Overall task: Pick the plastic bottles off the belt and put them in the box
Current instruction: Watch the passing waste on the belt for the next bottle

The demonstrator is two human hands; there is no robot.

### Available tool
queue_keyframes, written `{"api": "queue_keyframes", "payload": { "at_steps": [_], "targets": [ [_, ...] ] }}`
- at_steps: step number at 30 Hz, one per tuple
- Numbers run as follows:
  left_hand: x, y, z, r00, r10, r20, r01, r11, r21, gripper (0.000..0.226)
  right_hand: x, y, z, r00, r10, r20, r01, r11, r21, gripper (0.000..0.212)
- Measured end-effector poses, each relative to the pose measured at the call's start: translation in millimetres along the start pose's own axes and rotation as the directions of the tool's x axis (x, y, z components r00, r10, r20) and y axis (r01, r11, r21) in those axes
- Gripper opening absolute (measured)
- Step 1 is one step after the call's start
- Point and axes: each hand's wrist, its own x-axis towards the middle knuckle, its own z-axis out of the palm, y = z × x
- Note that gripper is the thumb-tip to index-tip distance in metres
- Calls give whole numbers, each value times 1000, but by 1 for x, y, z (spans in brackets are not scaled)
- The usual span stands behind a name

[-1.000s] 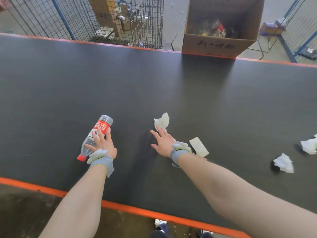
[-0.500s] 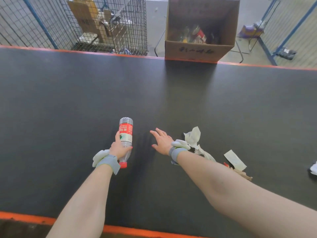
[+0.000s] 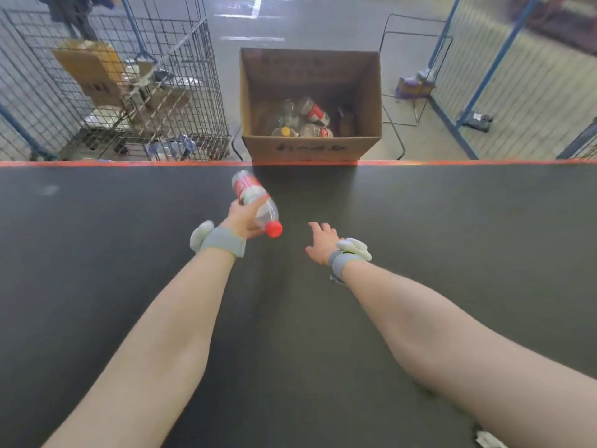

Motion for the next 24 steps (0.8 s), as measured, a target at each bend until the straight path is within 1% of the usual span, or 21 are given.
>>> {"api": "queue_keyframes", "payload": {
  "at_steps": [2, 4, 6, 7, 9, 10, 11, 12, 13, 14, 15, 17, 22, 24],
  "targets": [
    [40, 63, 27, 991, 108, 83, -104, 993, -53, 75, 41, 0, -22, 998, 11, -63, -8, 998, 58, 65],
    [69, 117, 56, 969, 189, 158, -183, 982, -54, 83, 78, 0, -35, 995, 8, -94, 1, 996, 90, 64],
    [87, 142, 78, 962, 160, 221, -141, 985, -102, 95, 105, 0, -39, 994, -6, -113, 17, 995, 94, 65],
    [93, 142, 85, 956, 141, 256, -124, 989, -82, 102, 112, -1, -38, 994, -10, -108, 21, 995, 97, 65],
    [93, 118, 91, 962, 75, 264, -114, 984, 135, 107, 112, -2, -31, 996, -30, -82, 36, 997, 75, 66],
    [93, 96, 89, 968, 28, 251, -99, 956, 276, 106, 106, -1, -24, 998, -37, -54, 41, 997, 63, 67],
    [92, 76, 83, 978, -18, 207, -72, 905, 419, 104, 99, -1, -20, 999, -41, -29, 43, 998, 51, 68],
    [90, 58, 74, 986, -56, 155, -40, 832, 554, 102, 91, -2, -17, 999, -51, -17, 52, 998, 36, 68],
    [82, 41, 64, 989, -87, 118, -17, 736, 677, 101, 80, -3, -14, 999, -54, -4, 54, 998, 21, 69],
    [72, 26, 54, 989, -117, 87, 8, 637, 771, 101, 69, -4, -11, 998, -61, 7, 61, 998, 16, 69],
    [60, 13, 44, 989, -137, 63, 26, 562, 827, 102, 56, -7, -11, 998, -65, 17, 65, 998, 15, 69],
    [39, -9, 35, 989, -146, 35, 40, 482, 875, 99, 43, -11, -7, 997, -58, 44, 58, 998, 5, 68],
    [-45, -52, 3, 999, 26, 39, -44, 239, 970, 86, -22, -19, 8, 988, -83, 131, 88, 995, -36, 70],
    [-70, -73, -13, 997, 64, 41, -51, 171, 984, 86, -50, -19, 22, 982, -78, 173, 90, 994, -62, 71]
  ]
}}
